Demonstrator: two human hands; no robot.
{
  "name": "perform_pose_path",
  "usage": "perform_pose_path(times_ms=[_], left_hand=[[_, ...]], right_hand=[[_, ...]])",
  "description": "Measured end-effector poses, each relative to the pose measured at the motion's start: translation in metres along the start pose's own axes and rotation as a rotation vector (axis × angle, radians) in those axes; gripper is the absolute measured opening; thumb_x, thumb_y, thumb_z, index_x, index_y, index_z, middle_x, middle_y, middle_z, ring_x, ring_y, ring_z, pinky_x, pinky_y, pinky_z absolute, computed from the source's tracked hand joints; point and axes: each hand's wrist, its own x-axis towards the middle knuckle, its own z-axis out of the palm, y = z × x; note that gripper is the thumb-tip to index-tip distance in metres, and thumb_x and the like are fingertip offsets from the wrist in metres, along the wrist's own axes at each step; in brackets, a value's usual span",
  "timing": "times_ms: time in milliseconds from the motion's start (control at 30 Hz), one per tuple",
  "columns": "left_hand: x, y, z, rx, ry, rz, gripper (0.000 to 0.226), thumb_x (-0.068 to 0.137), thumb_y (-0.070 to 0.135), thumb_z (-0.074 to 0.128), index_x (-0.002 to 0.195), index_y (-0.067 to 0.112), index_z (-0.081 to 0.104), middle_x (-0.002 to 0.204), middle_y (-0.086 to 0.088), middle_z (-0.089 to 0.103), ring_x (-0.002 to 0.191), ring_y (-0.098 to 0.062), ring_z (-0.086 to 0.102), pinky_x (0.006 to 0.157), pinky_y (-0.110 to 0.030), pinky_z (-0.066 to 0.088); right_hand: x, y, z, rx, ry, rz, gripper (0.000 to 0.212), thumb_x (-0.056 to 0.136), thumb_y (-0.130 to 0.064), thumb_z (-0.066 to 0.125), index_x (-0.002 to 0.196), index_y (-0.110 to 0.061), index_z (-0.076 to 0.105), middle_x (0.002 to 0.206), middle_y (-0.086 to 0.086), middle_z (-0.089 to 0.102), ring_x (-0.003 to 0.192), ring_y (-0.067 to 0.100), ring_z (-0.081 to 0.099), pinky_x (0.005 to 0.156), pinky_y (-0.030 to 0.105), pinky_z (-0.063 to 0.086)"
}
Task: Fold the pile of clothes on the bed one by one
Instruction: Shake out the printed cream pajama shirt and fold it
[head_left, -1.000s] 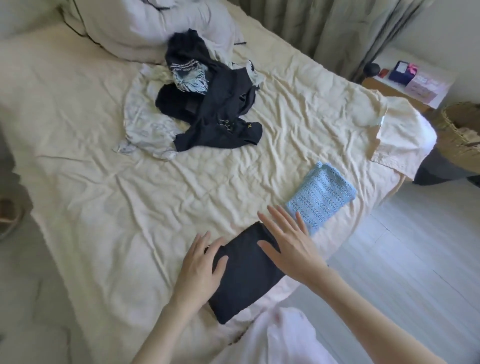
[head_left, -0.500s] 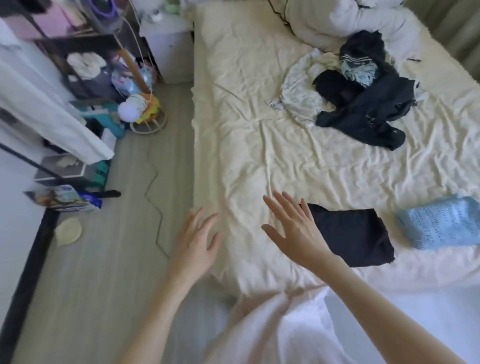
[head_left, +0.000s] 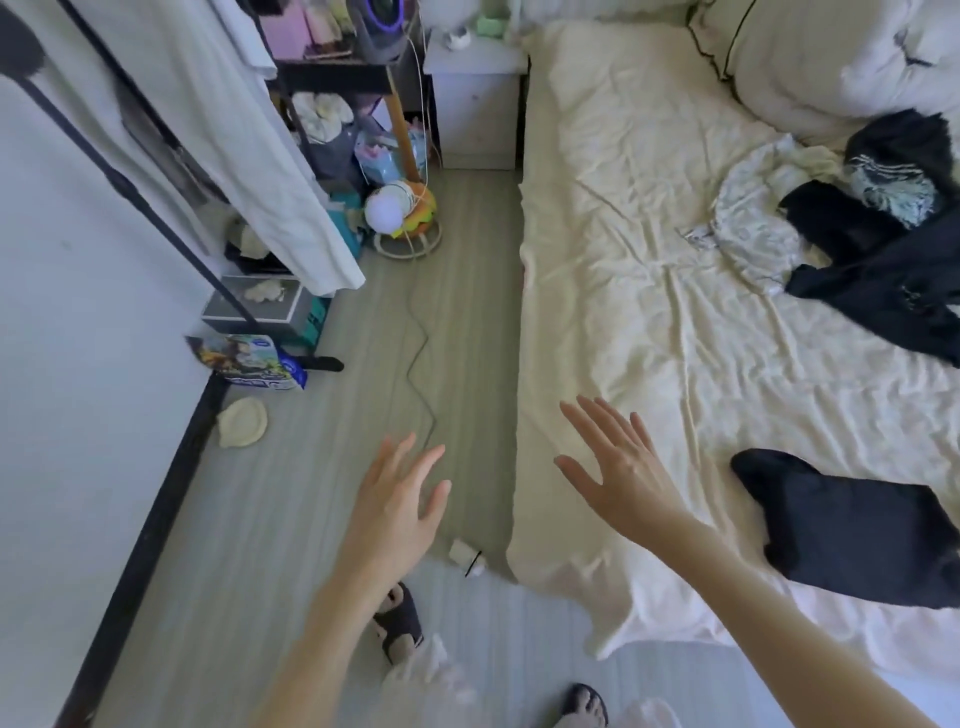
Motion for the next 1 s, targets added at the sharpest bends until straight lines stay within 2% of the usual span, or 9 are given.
perform_pose_path(times_ms=[233,433,533,667,867,1000], left_hand=[[0.048,-0.106,-0.104,0.09,-0.064,0.063,0.045,0.098,0.038,0.041,0.142,0.029,0.038,0.156,0.003,0.019,0.146,-0.017,0.003,0.115,-0.033,0.013],[0.101,-0.145,-0.149,0.112,-0.115,0.077,0.047,0.098,0.04,0.038,0.144,0.03,0.033,0.158,0.004,0.013,0.146,-0.016,-0.002,0.116,-0.035,0.011],[0.132,-0.149,-0.155,0.107,-0.129,0.1,0.047,0.098,0.04,0.038,0.144,0.029,0.034,0.157,0.004,0.015,0.146,-0.016,-0.003,0.116,-0.035,0.012],[0.179,-0.142,-0.154,0.114,-0.144,0.159,0.047,0.098,0.04,0.038,0.143,0.028,0.035,0.157,0.003,0.016,0.146,-0.016,-0.003,0.116,-0.033,0.009],[0.271,-0.112,-0.149,0.109,-0.154,0.236,0.047,0.097,0.041,0.04,0.143,0.029,0.035,0.157,0.004,0.015,0.146,-0.017,-0.003,0.115,-0.034,0.011],[0.352,-0.078,-0.143,0.118,-0.163,0.26,0.048,0.098,0.041,0.039,0.144,0.029,0.034,0.158,0.003,0.015,0.146,-0.017,-0.003,0.116,-0.034,0.01]], right_hand=[[0.078,-0.11,0.049,0.123,0.0,0.105,0.06,0.095,-0.046,0.04,0.148,-0.025,0.025,0.155,0.0,0.025,0.146,0.014,0.012,0.119,0.044,0.006],[0.129,-0.145,0.062,0.14,-0.002,0.149,0.068,0.089,-0.057,0.027,0.149,-0.026,0.023,0.155,0.0,0.026,0.145,0.017,0.017,0.119,0.043,0.007],[0.152,-0.144,0.062,0.14,0.014,0.184,0.069,0.088,-0.06,0.025,0.149,-0.027,0.024,0.155,-0.001,0.026,0.145,0.016,0.017,0.12,0.042,0.007],[0.184,-0.136,0.055,0.135,0.072,0.217,0.068,0.089,-0.057,0.029,0.148,-0.023,0.029,0.153,0.001,0.029,0.144,0.015,0.019,0.119,0.048,0.011],[0.258,-0.094,0.029,0.061,0.099,0.232,0.071,0.088,-0.062,0.022,0.149,-0.025,0.024,0.156,0.001,0.024,0.146,0.014,0.012,0.119,0.044,0.001],[0.317,-0.049,0.0,0.018,0.126,0.25,0.062,0.094,-0.051,0.038,0.149,-0.025,0.025,0.156,0.001,0.024,0.146,0.017,0.01,0.119,0.046,0.001]])
